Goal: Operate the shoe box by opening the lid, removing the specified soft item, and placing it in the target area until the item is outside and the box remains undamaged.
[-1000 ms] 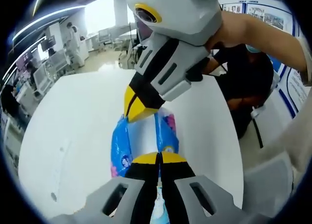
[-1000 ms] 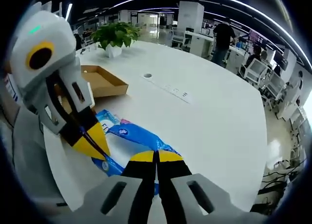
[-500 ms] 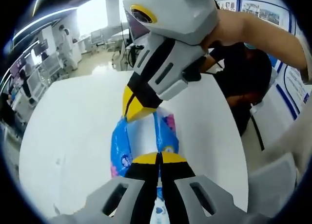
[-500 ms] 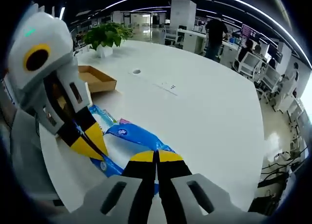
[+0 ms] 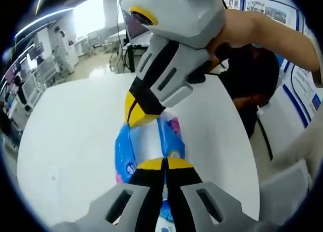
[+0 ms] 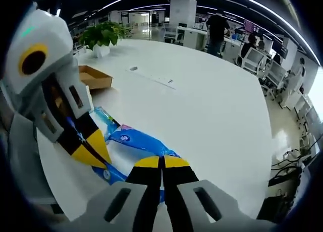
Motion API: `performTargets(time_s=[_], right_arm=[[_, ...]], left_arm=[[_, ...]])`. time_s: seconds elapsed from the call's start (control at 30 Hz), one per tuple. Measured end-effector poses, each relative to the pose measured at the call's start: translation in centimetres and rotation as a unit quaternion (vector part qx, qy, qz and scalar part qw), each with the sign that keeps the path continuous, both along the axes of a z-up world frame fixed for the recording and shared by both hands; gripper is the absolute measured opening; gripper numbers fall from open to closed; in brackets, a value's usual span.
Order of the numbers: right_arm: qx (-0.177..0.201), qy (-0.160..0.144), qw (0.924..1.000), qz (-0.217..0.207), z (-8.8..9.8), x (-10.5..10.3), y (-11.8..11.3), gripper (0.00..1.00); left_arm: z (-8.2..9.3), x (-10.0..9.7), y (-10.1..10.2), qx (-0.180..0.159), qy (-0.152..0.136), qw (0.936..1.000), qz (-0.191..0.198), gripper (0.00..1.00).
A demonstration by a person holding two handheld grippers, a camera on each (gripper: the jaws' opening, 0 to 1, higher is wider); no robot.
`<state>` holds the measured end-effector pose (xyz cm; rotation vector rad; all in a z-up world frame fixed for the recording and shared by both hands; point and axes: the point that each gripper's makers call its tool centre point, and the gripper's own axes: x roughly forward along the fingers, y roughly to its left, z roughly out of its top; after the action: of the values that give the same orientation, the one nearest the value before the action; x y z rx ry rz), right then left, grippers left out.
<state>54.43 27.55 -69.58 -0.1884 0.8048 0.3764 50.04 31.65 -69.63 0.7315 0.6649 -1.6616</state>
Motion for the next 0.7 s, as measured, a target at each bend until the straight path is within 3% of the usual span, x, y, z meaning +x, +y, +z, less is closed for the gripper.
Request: performTargets(time_s=[0.37, 0.7], right_arm=[[0.003, 0.008, 0.9997, -0.022, -1.7, -0.4, -1.0, 0.00], [0.007, 0.018, 0.9994, -0.027, -3.7, -0.7, -1.2, 0.00]], left_arm=[[-1.9, -0.6, -1.1, 0.012, 0.007, 0.9998, -0.017, 0.00], [-4.0, -0.6, -0.5, 0.023, 0.008, 0.9995, -0.019, 0.00]])
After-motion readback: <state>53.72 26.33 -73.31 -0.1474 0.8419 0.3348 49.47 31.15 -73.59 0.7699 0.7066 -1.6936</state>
